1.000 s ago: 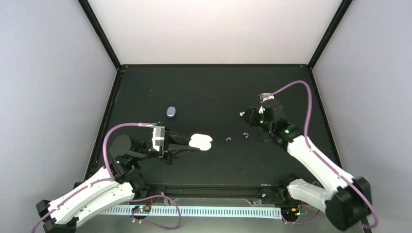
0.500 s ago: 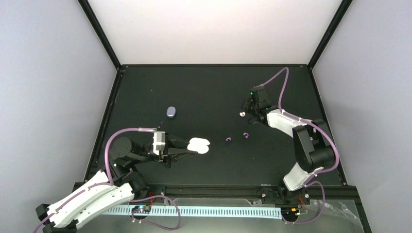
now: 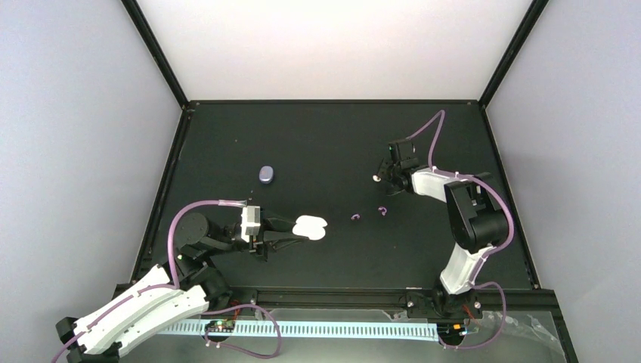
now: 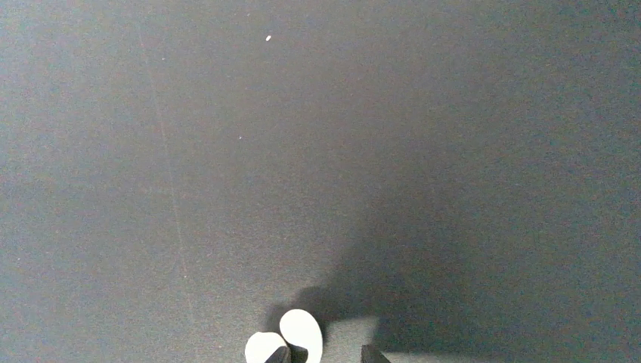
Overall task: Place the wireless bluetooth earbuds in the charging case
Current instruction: Adjust the earbud at the center of the board.
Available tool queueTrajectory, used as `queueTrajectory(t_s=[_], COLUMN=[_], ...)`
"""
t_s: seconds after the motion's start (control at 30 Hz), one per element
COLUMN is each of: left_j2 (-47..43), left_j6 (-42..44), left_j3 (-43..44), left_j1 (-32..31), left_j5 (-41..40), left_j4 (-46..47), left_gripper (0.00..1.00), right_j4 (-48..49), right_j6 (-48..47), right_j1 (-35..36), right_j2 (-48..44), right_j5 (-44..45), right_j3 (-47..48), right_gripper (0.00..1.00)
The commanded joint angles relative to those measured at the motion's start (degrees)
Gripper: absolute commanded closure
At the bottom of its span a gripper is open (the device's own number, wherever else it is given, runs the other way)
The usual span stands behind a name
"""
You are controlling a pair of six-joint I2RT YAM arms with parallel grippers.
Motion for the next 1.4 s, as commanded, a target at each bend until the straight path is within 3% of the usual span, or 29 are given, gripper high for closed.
queueTrajectory(t_s=[0.0, 0.13, 0.37, 1.1, 1.37], left_j2=[-0.12, -0.03, 0.02, 0.00, -0.48], left_j6=[0.90, 1.00, 1.02, 0.92, 0.68], left_j3=[0.59, 0.59, 0.59, 0.59, 0.36], left_j1=[-0.25, -0.25, -0.25, -0.25, -0.26], left_j5=[-0.24, -0.26, -0.04, 0.19, 0.25], left_j4=[-0.26, -0.27, -0.26, -0.18, -0.08], left_gripper=[0.98, 0.98, 0.98, 0.99, 0.98], right_j4=[1.82, 5.73, 7.91, 7.02, -2.18], right_j6=[0.77, 1.74, 1.19, 2.82, -4.17], right_j1=[-0.12, -0.14, -0.16, 2.07, 3.82], right_j2=[1.53, 1.46, 2.07, -0.95, -8.68], right_j5=[-1.25, -4.29, -6.70, -17.66, -6.71], right_j3=[1.49, -0.31, -0.86, -3.75, -2.39], right_gripper=[0.77, 0.73, 0.53, 0.54, 0.53])
